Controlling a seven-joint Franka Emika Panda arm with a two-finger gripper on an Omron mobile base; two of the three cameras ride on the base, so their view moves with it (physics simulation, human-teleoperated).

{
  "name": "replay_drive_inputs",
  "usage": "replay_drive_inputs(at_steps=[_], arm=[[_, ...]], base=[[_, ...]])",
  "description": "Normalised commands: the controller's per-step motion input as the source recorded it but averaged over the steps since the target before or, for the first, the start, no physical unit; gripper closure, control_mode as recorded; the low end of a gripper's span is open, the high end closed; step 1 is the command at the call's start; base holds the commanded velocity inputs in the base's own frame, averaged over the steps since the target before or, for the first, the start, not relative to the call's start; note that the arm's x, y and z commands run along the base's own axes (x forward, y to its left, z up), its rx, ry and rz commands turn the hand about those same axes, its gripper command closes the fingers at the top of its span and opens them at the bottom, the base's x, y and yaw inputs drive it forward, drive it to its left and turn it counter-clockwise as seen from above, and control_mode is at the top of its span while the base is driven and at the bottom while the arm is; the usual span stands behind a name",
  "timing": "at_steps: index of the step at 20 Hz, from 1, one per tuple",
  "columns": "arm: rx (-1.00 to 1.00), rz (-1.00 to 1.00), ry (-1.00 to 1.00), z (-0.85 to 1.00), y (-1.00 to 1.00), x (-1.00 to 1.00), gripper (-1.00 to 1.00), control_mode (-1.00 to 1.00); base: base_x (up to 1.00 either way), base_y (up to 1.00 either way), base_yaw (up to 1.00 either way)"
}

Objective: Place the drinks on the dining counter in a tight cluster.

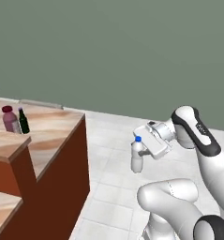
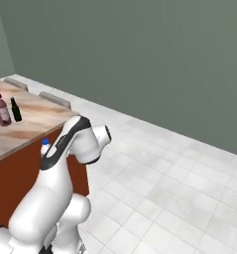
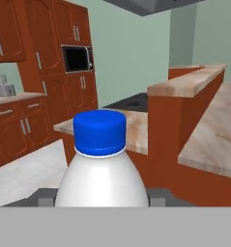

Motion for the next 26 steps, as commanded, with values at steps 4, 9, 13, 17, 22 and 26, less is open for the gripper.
replay_drive_inputs(at_steps=[4,9,13,17,22,26], arm=[[0.00,0.00,0.00,0.00,0.00,0.00,1.00,1.00],[0.00,0.00,0.00,0.00,0.00,0.00,1.00,1.00],[0.00,0.00,0.00,0.00,0.00,0.00,1.00,1.00],[0.00,0.00,0.00,0.00,0.00,0.00,1.00,1.00],[0.00,0.00,0.00,0.00,0.00,0.00,1.00,1.00],[0.00,0.00,0.00,0.00,0.00,0.00,1.00,1.00]], base=[[0.89,0.06,0.23],[0.88,0.03,0.26],[0.79,0.00,0.41],[0.64,0.00,0.57],[0.63,0.00,0.59],[0.64,0.00,0.57]])
